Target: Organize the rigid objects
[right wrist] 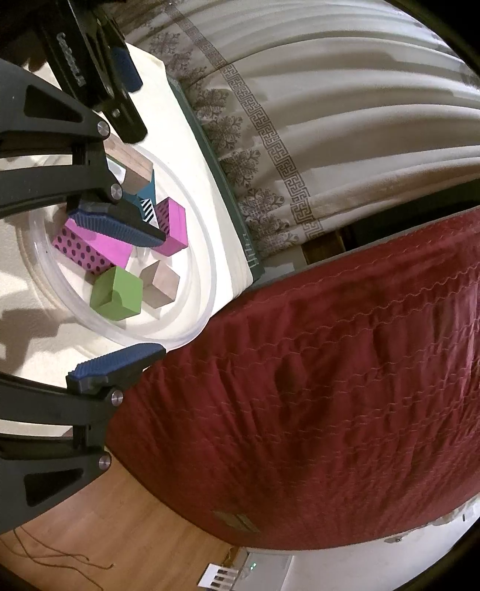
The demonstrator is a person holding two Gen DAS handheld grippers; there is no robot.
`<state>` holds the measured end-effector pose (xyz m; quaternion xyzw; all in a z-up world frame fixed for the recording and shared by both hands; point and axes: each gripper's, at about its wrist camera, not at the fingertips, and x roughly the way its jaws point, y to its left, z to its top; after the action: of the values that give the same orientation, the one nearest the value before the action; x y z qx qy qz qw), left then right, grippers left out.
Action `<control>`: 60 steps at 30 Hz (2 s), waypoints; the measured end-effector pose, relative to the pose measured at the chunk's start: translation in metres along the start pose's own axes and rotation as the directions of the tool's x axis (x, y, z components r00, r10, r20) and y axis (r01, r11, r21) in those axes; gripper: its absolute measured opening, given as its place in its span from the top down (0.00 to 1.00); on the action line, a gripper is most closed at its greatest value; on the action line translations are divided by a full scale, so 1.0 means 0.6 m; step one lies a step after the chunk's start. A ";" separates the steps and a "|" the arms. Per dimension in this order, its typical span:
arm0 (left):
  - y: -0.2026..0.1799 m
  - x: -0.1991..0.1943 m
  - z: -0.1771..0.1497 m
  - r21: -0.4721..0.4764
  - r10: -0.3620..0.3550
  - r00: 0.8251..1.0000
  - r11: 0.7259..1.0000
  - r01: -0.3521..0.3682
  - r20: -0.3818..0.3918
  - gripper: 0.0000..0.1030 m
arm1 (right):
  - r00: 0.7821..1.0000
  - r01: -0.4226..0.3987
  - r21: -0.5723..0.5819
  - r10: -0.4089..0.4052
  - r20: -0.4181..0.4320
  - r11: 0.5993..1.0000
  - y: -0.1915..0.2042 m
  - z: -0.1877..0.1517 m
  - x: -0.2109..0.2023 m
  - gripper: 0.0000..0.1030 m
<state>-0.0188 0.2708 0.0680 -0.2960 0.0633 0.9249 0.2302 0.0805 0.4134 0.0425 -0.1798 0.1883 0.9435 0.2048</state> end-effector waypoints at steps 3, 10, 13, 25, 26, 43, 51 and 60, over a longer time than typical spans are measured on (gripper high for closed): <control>0.008 -0.015 -0.009 -0.005 0.019 1.000 1.000 -0.019 0.007 0.11 | 1.000 0.007 0.000 -0.007 0.012 1.000 -0.001 0.000 -0.004 0.44; 0.035 -0.059 -0.045 -0.050 0.033 0.999 0.998 -0.033 0.000 0.08 | 0.999 0.027 -0.022 -0.027 0.039 0.999 0.003 -0.006 -0.032 0.36; 0.039 -0.076 -0.056 -0.055 0.053 0.999 0.997 -0.052 0.004 0.06 | 0.999 0.027 -0.037 -0.026 0.034 0.999 0.007 -0.011 -0.047 0.33; 0.046 -0.176 -0.064 -0.108 0.036 0.995 0.994 -0.025 0.094 0.00 | 0.998 0.005 -0.105 0.002 0.070 0.994 0.023 0.005 -0.137 0.00; 0.047 -0.183 -0.064 -0.108 0.037 0.994 0.994 -0.026 0.102 0.00 | 0.997 -0.001 -0.122 0.010 0.071 0.993 0.028 0.007 -0.146 0.00; 0.045 -0.220 -0.072 -0.098 0.070 0.993 0.993 -0.060 0.095 0.00 | 0.997 0.076 -0.237 -0.071 0.028 0.969 0.033 -0.012 -0.166 0.00; 0.045 -0.224 -0.078 -0.096 0.075 0.990 0.993 -0.063 0.119 0.00 | 0.999 0.044 -0.259 -0.042 0.016 0.965 0.036 -0.015 -0.167 0.00; 0.048 -0.207 -0.078 -0.077 0.100 0.991 0.993 -0.094 0.084 0.00 | 0.994 0.106 -0.283 -0.101 0.032 0.953 0.037 -0.017 -0.156 0.00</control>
<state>0.0814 0.1848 0.1006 -0.2599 0.0336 0.9488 0.1767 0.1527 0.3603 0.0790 -0.2087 0.0396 0.9503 0.2277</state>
